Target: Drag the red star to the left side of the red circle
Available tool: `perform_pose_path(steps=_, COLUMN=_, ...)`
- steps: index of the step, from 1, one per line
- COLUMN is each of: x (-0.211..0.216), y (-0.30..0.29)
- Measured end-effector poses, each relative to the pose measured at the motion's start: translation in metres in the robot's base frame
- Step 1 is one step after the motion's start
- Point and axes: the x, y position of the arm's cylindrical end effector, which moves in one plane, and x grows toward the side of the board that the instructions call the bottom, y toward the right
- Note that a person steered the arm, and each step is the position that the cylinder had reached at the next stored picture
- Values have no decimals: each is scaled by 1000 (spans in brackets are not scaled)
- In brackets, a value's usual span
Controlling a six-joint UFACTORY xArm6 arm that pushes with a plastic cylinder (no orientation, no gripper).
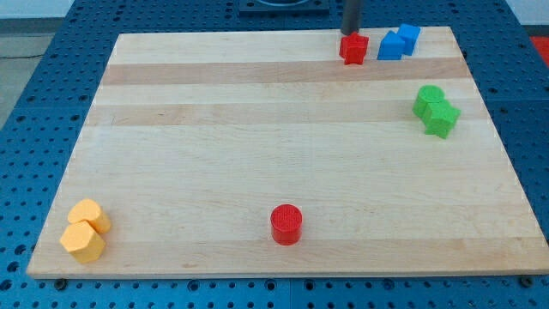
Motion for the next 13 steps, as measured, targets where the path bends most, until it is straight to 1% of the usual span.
perform_pose_path(steps=5, x=56, y=2)
perform_pose_path(steps=7, x=90, y=2)
perform_pose_path(steps=8, x=93, y=12)
perform_pose_path(steps=9, x=105, y=13)
perform_pose_path(steps=11, x=137, y=-10)
perform_pose_path(steps=13, x=139, y=-77)
